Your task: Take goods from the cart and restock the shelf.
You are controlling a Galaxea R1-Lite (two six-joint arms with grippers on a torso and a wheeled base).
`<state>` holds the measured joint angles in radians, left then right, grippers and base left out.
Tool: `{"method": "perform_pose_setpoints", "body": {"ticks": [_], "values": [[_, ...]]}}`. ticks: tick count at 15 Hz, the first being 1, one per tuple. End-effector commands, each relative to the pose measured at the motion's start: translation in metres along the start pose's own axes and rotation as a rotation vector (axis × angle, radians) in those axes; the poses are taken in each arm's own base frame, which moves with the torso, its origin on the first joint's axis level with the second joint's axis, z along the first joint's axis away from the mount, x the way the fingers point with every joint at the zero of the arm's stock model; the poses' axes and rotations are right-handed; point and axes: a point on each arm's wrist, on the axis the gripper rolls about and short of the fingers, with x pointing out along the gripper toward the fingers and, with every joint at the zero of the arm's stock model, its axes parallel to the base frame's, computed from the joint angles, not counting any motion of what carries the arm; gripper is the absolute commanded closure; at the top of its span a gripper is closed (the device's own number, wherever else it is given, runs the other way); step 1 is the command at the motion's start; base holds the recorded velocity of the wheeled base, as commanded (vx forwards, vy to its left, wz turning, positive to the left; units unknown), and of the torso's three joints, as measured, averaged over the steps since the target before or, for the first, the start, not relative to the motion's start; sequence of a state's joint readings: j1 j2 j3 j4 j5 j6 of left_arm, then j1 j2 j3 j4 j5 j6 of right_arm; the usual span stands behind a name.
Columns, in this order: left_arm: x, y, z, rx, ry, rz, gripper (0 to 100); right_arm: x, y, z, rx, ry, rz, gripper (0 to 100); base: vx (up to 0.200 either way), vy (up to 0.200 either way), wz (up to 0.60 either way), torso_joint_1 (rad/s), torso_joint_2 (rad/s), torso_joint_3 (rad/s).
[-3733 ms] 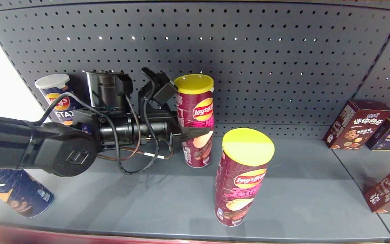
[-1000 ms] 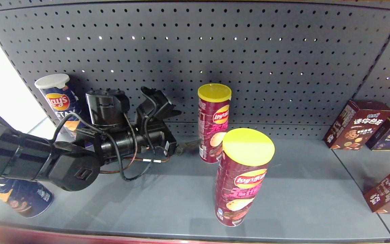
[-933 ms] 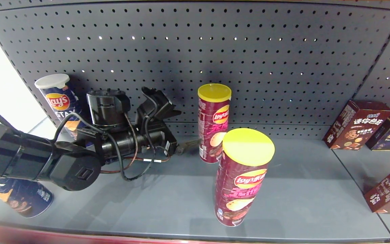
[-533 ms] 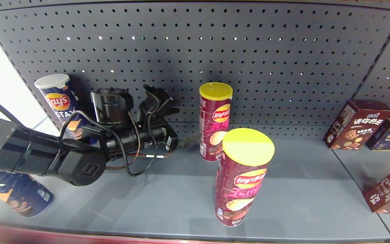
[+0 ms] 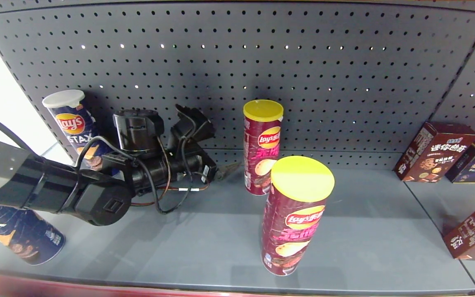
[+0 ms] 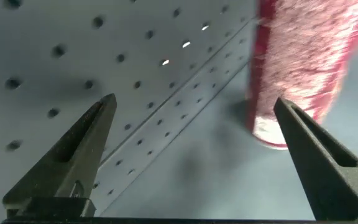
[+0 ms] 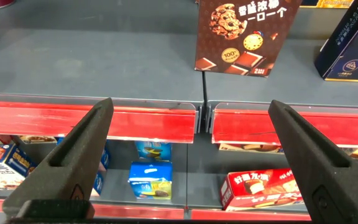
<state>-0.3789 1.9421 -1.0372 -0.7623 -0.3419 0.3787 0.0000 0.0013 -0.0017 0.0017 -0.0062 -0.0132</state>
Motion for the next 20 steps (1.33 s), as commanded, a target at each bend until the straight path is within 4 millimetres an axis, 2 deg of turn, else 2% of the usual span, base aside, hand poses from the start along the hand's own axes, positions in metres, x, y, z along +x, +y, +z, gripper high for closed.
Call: {"method": "perform_pose_setpoints", "body": {"ticks": [1, 9, 15, 20], "values": [[-0.001, 0.001, 0.000, 0.005, 0.008, 0.025, 0, 0.000, 0.000, 0.000, -0.001, 0.000, 0.000, 0, 0.000, 0.000, 0.00, 0.000, 0.00, 0.000], [0.007, -0.011, 0.003, 0.012, 0.020, 0.049, 0, 0.000, 0.000, 0.000, -0.001, 0.000, 0.000, 0, 0.000, 0.000, 0.00, 0.000, 0.00, 0.000], [0.016, -0.021, -0.003, 0.003, 0.039, 0.026, 0, 0.000, 0.000, 0.000, -0.001, 0.000, 0.000, 0, 0.000, 0.000, 0.00, 0.000, 0.00, 0.000], [0.022, -0.020, -0.002, 0.004, 0.030, 0.028, 0, 0.000, 0.000, 0.000, -0.001, 0.000, 0.000, 0, 0.000, 0.000, 0.00, 0.000, 0.00, 0.000]]}}
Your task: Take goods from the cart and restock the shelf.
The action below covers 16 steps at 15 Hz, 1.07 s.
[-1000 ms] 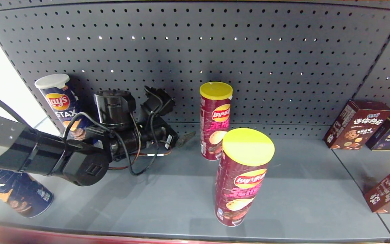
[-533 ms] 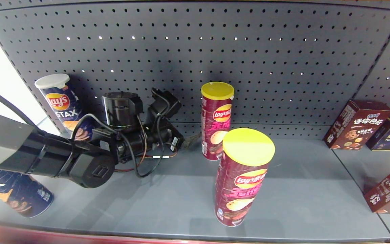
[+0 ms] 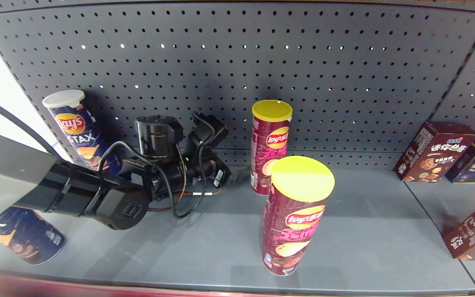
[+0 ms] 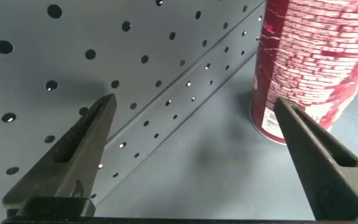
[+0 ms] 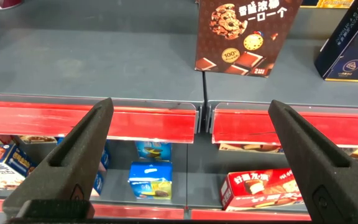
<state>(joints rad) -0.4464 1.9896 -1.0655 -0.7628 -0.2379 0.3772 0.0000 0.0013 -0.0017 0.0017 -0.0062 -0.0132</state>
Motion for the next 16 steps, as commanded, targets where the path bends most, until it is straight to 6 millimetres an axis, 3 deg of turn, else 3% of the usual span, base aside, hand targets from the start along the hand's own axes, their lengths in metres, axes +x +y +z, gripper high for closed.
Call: {"method": "perform_pose_setpoints", "body": {"ticks": [1, 9, 13, 16], "values": [[0.005, 0.000, -0.001, -0.001, -0.002, -0.001, 0, 0.000, 0.000, 0.000, -0.001, 0.000, 0.000, 0, 0.000, 0.000, 0.00, 0.000, 0.00, 0.000], [-0.005, 0.001, 0.003, 0.000, -0.002, 0.016, 0, 0.000, 0.000, 0.000, -0.001, 0.000, 0.000, 0, 0.000, 0.000, 0.00, 0.000, 0.00, 0.000], [-0.066, -0.012, 0.015, -0.003, 0.009, 0.018, 0, 0.000, 0.000, 0.000, -0.001, 0.000, 0.000, 0, 0.000, 0.000, 0.00, 0.000, 0.00, 0.000], [-0.148, -0.037, 0.022, -0.002, -0.021, 0.018, 0, 0.000, 0.000, 0.000, -0.001, 0.000, 0.000, 0, 0.000, 0.000, 0.00, 0.000, 0.00, 0.000]]}}
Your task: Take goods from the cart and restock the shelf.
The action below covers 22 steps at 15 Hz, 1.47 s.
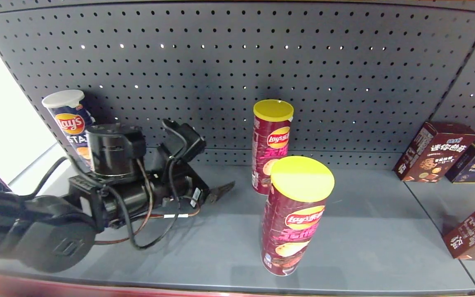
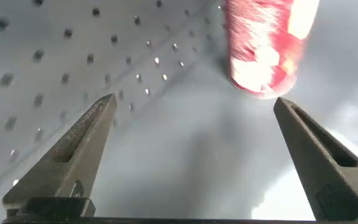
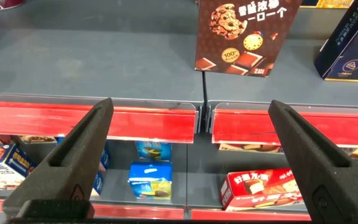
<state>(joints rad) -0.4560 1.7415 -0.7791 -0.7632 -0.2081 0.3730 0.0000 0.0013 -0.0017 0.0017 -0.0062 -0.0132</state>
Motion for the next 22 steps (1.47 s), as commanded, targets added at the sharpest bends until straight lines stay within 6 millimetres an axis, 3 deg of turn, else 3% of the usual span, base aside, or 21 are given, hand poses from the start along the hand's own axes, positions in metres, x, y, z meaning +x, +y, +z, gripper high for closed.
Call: {"method": "perform_pose_setpoints", "body": {"ticks": [1, 3, 6, 9, 12, 14, 19, 22], "values": [[-0.095, -0.027, 0.008, 0.010, -0.070, -0.001, 0, 0.000, 0.000, 0.000, -0.001, 0.000, 0.000, 0, 0.000, 0.000, 0.00, 0.000, 0.00, 0.000], [-0.144, -0.053, -0.004, 0.021, -0.106, -0.052, 0, 0.000, 0.000, 0.000, -0.001, 0.000, 0.000, 0, 0.000, 0.000, 0.00, 0.000, 0.00, 0.000], [-0.192, -0.072, -0.016, 0.038, -0.184, -0.044, 0, 0.000, 0.000, 0.000, -0.001, 0.000, 0.000, 0, 0.000, 0.000, 0.00, 0.000, 0.00, 0.000], [-0.249, -0.085, -0.060, 0.026, -0.187, 0.088, 0, 0.000, 0.000, 0.000, -0.001, 0.000, 0.000, 0, 0.000, 0.000, 0.00, 0.000, 0.00, 0.000], [-0.284, -0.094, -0.087, 0.002, -0.155, 0.102, 0, 0.000, 0.000, 0.000, -0.001, 0.000, 0.000, 0, 0.000, 0.000, 0.00, 0.000, 0.00, 0.000], [-0.313, -0.105, -0.119, -0.049, -0.174, 0.116, 0, 0.000, 0.000, 0.000, -0.001, 0.000, 0.000, 0, 0.000, 0.000, 0.00, 0.000, 0.00, 0.000], [-0.311, -0.112, -0.123, -0.145, -0.051, 0.264, 0, 0.000, 0.000, 0.000, 0.001, 0.000, 0.000, 0, 0.000, 0.000, 0.00, 0.000, 0.00, 0.000], [-0.291, -0.110, -0.119, -0.215, 0.103, 0.540, 0, 0.000, 0.000, 0.000, 0.001, 0.000, 0.000, 0, 0.000, 0.000, 0.00, 0.000, 0.00, 0.000]]}}
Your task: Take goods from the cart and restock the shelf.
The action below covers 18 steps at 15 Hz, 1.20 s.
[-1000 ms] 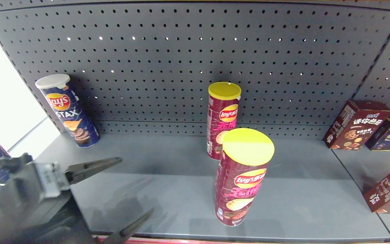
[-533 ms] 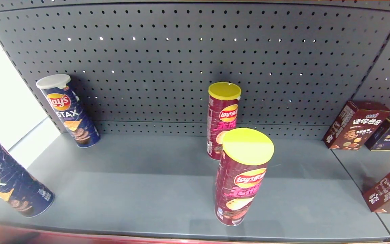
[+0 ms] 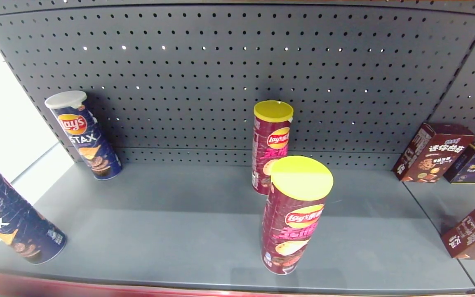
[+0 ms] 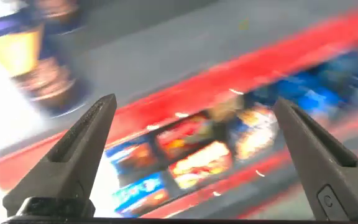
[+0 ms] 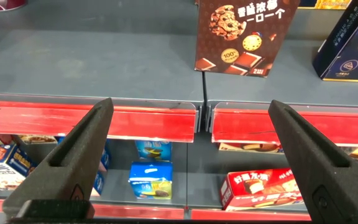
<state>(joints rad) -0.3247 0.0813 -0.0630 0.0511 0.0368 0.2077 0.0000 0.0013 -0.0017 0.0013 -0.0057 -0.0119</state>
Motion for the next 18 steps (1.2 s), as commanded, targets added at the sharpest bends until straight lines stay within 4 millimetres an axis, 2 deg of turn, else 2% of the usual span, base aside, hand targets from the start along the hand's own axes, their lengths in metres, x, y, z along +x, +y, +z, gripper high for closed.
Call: {"method": "perform_pose_setpoints", "body": {"ticks": [1, 3, 5, 8, 10, 14, 18], "values": [[0.011, -0.004, -0.002, -0.027, 0.120, 0.233, 0, 0.000, 0.000, 0.000, -0.002, 0.001, 0.000, 0, 0.000, 0.000, 0.00, 0.000, 0.00, 0.000], [0.002, -0.008, -0.003, -0.028, 0.017, 0.340, 0, 0.000, 0.000, 0.000, 0.000, 0.001, 0.000, 0, 0.000, 0.000, 0.00, 0.000, 0.00, 0.000], [-0.002, -0.009, -0.006, -0.099, -0.052, 0.321, 0, 0.000, 0.000, 0.000, 0.000, 0.001, 0.000, 0, 0.000, 0.000, 0.00, 0.000, 0.00, 0.000], [-0.002, -0.009, -0.005, -0.134, -0.057, 0.318, 0, 0.000, 0.000, 0.000, 0.000, 0.001, 0.000, 0, 0.000, 0.000, 0.00, 0.000, 0.00, 0.000], [-0.001, -0.010, -0.010, -0.217, -0.050, 0.318, 0, 0.000, 0.000, 0.000, 0.000, 0.001, 0.000, 0, 0.000, 0.000, 0.00, 0.000, 0.00, 0.000], [-0.001, -0.010, -0.012, -0.164, -0.024, 0.350, 0, 0.000, 0.000, 0.000, 0.000, 0.001, 0.000, 0, 0.000, 0.000, 0.00, 0.000, 0.00, 0.000], [-0.001, -0.010, -0.012, -0.220, -0.036, 0.348, 0, 0.000, 0.000, 0.000, 0.000, 0.001, 0.000, 0, 0.000, 0.000, 0.00, 0.000, 0.00, 0.000]]}}
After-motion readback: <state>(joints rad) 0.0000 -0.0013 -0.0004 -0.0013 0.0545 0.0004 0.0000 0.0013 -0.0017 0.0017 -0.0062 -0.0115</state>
